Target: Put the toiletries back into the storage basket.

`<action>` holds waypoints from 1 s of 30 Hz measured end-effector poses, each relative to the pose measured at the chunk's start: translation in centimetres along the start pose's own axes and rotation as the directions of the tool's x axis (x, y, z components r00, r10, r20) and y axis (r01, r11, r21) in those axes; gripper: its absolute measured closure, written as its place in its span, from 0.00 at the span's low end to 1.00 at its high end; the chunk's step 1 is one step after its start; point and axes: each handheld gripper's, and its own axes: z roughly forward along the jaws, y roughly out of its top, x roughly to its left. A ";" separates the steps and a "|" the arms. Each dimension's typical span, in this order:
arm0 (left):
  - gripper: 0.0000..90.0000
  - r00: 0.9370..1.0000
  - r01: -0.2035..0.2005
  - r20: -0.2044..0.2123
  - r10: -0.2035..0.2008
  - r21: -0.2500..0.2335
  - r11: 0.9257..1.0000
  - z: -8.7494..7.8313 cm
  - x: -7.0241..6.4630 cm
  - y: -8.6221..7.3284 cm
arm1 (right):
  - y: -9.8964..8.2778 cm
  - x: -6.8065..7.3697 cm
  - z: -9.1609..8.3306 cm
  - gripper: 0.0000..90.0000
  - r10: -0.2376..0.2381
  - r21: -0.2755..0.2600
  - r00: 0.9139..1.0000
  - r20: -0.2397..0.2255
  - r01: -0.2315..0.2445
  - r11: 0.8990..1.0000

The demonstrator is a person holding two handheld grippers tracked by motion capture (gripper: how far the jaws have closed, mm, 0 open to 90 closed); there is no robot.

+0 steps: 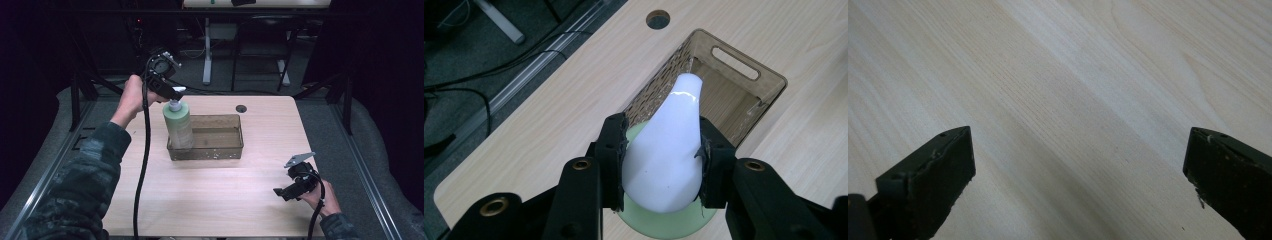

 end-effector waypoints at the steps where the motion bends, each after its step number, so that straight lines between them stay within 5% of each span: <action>1: 0.70 1.000 0.003 0.003 -0.003 0.001 1.000 0.1 0.0 -0.1 | 0.0 0.0 0.0 0.00 0.001 -0.001 1.000 -0.001 -0.001 1.000; 30: 0.70 1.000 0.008 0.027 -0.010 0.050 0.999 1.5 -0.1 -1.3 | 0.0 0.0 0.0 0.00 -0.002 -0.001 1.000 -0.001 0.002 1.000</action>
